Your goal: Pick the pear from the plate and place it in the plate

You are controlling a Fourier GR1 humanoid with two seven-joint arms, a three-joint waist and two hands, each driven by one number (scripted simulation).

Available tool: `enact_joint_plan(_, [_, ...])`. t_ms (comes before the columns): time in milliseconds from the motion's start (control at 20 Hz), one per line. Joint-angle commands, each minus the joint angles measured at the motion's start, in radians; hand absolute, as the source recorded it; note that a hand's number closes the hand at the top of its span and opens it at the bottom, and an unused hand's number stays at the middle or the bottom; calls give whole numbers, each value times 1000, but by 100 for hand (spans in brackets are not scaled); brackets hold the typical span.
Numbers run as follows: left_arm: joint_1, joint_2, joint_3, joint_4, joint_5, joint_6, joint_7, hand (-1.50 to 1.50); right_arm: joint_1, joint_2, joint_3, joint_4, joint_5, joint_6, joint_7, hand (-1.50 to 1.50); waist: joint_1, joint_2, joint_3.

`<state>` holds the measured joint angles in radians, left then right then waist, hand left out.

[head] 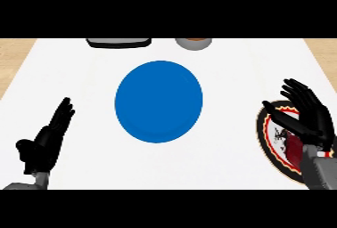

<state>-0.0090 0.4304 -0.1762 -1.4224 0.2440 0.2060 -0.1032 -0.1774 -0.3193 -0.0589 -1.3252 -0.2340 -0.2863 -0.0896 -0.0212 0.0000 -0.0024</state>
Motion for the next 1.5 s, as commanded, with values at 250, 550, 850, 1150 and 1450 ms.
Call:
enact_joint_plan(250, [-18,-53,16,14,-24,-50,-22,0,278,65,11,-263,131,-178,-40,-150,14,-2,2])
enact_joint_plan(550, [6,-72,18,25,-34,-61,-43,0,415,-128,-49,-336,162,-74,119,-150,14,-3,2])
enact_joint_plan(850, [-56,-61,31,85,-32,-96,-28,0,403,-363,-23,-360,180,132,383,-150,19,2,1])
enact_joint_plan(1150, [-93,-88,48,127,-56,-106,-31,0,373,-388,-22,-411,153,245,569,-150,19,1,2])
enact_joint_plan(1450, [-113,-78,106,136,-47,-139,-21,0,381,-356,15,-370,226,304,629,-150,18,0,2])
